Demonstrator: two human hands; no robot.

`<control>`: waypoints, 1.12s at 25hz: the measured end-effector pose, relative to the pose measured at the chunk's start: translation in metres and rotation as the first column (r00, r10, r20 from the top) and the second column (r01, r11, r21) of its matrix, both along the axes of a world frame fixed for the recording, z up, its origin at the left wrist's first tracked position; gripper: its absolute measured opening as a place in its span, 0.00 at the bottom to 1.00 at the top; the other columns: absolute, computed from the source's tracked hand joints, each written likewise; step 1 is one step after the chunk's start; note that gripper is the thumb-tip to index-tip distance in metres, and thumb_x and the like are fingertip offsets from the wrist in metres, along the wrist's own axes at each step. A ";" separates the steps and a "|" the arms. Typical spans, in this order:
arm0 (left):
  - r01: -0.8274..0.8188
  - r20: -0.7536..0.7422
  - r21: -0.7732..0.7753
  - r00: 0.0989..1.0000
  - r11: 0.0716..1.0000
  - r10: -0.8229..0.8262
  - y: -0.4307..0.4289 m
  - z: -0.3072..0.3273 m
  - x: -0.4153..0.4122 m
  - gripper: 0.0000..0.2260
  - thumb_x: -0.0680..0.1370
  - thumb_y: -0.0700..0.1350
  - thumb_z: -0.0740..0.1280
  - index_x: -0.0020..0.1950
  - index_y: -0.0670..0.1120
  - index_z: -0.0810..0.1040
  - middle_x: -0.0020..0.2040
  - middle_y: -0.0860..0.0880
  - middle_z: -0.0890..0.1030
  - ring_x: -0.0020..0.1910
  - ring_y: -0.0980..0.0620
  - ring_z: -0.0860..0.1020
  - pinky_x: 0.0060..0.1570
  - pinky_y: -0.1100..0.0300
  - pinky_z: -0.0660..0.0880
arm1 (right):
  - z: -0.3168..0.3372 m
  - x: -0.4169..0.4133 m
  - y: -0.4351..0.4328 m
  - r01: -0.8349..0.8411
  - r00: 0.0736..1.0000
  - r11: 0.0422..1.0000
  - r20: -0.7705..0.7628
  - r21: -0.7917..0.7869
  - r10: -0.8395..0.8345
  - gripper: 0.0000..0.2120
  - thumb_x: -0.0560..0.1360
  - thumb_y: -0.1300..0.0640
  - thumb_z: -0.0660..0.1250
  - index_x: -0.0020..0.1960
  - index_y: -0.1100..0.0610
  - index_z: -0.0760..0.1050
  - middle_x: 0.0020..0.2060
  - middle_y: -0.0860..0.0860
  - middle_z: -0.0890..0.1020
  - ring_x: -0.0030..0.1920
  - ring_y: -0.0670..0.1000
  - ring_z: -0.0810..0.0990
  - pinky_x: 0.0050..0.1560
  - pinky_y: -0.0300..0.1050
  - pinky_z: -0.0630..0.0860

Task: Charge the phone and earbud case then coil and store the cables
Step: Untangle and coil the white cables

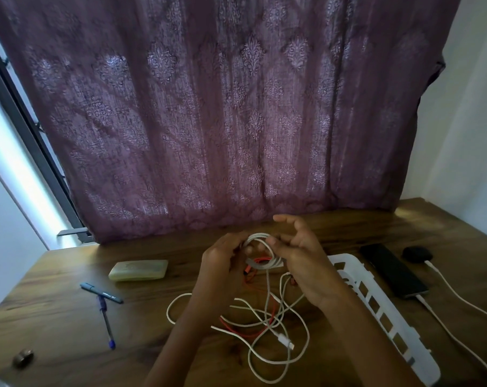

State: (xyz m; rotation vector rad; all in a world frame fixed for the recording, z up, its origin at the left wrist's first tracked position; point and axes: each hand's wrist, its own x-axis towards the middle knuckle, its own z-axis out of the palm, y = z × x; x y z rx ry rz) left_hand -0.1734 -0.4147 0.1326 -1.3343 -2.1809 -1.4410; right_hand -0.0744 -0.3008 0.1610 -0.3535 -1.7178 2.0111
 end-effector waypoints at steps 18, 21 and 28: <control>0.011 0.778 0.326 0.565 0.945 -0.275 -0.002 0.025 0.018 0.16 0.78 0.42 0.61 0.34 0.45 0.82 0.38 0.42 0.83 0.42 0.45 0.80 0.50 0.46 0.77 | -0.025 -0.008 0.003 0.321 0.946 0.591 -0.218 0.740 -0.241 0.12 0.72 0.50 0.65 0.50 0.55 0.81 0.46 0.46 0.74 0.48 0.45 0.75 0.45 0.41 0.78; 0.044 0.677 0.254 0.705 0.966 -0.210 -0.004 0.023 0.018 0.11 0.78 0.40 0.62 0.41 0.46 0.82 0.33 0.50 0.83 0.36 0.54 0.81 0.38 0.62 0.78 | -0.014 -0.007 0.005 0.177 0.982 0.813 -0.047 0.555 -0.181 0.05 0.70 0.56 0.72 0.37 0.54 0.78 0.39 0.46 0.73 0.39 0.41 0.74 0.40 0.35 0.73; 0.022 0.165 0.015 0.986 1.000 -0.025 -0.002 0.021 0.022 0.15 0.76 0.39 0.66 0.54 0.60 0.77 0.38 0.63 0.82 0.43 0.64 0.79 0.39 0.72 0.73 | 0.013 -0.003 0.018 -0.039 0.981 0.987 0.192 0.154 0.008 0.18 0.69 0.61 0.69 0.22 0.53 0.71 0.21 0.44 0.68 0.26 0.43 0.67 0.31 0.38 0.63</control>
